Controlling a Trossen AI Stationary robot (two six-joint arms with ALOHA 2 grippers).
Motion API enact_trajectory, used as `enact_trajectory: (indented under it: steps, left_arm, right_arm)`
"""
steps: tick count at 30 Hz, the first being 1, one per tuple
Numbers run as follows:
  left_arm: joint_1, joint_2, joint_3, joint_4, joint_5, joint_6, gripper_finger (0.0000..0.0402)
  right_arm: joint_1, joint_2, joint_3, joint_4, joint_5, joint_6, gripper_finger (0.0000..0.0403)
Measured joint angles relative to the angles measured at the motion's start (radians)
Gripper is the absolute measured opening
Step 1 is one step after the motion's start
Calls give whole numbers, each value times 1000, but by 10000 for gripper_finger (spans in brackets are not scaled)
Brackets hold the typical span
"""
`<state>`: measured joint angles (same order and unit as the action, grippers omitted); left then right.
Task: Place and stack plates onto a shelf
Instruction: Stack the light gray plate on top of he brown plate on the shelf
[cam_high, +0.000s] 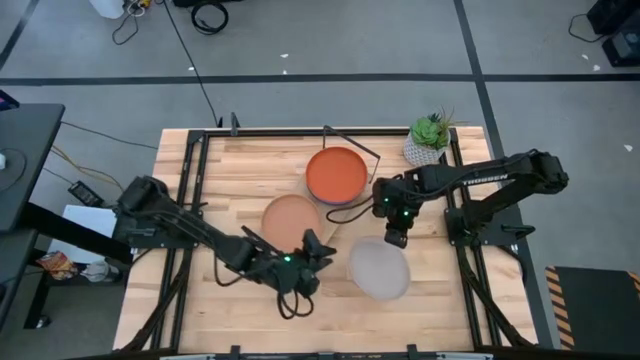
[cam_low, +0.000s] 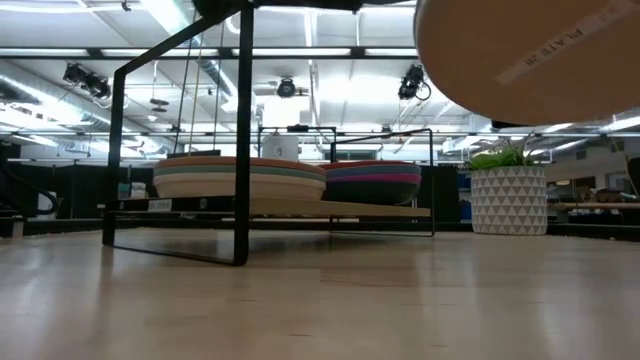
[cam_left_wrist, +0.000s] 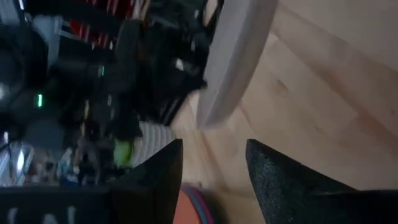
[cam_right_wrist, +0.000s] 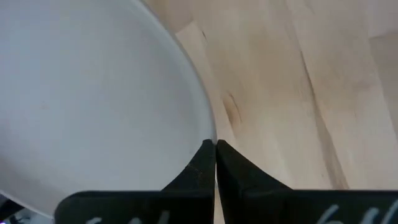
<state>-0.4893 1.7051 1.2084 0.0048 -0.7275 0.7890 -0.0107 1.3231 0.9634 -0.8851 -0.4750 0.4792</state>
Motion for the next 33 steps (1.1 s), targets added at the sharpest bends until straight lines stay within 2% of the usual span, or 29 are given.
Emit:
enact_trajectory:
  steps: [9,18,26,33]
  left_arm:
    - [11,86,69,54,54,169,188]
    - [28,92,69,78,124,219,188]
    - [-37,92,68,124,-4,315,176]
    - [-61,87,69,121,-50,322,146]
  right_arm:
    - [-12,0,0,27,-21,20,8]
    - [-12,0,0,117,-39,63,8]
    - [-12,0,0,254,-93,128,9]
    - [-9,0,53,262,-82,139,9]
